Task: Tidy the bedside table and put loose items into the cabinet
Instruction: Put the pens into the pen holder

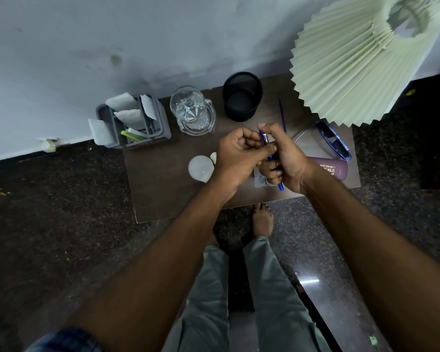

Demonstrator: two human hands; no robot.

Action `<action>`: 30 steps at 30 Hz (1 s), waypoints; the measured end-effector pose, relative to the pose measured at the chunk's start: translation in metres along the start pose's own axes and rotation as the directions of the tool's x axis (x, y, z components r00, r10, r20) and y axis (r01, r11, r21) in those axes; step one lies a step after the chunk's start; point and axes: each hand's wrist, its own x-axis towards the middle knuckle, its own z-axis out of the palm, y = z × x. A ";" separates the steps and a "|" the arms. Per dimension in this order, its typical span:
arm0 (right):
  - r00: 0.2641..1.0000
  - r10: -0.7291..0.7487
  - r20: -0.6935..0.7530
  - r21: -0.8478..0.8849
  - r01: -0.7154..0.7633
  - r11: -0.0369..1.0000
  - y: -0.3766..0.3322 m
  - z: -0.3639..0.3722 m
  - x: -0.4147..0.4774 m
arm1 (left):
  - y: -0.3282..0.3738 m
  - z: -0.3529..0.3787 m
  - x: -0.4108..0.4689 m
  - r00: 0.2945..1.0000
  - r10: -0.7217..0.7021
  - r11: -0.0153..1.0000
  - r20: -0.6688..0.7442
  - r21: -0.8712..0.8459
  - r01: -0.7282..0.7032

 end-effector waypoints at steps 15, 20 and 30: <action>0.676 -0.734 -0.070 -0.369 0.666 0.648 -0.079 0.020 0.000 | 0.094 -0.028 0.061 0.922 0.384 0.919 -0.056 0.119 -0.376; 0.494 -0.834 -0.245 -0.666 0.540 0.515 -0.093 0.019 0.023 | 0.100 -0.032 0.075 0.913 0.403 0.892 -0.063 0.249 -0.377; 0.577 -0.797 -0.179 -0.921 0.185 0.341 -0.091 0.027 0.051 | 0.088 -0.039 0.085 0.925 0.370 0.835 -0.092 0.469 -0.287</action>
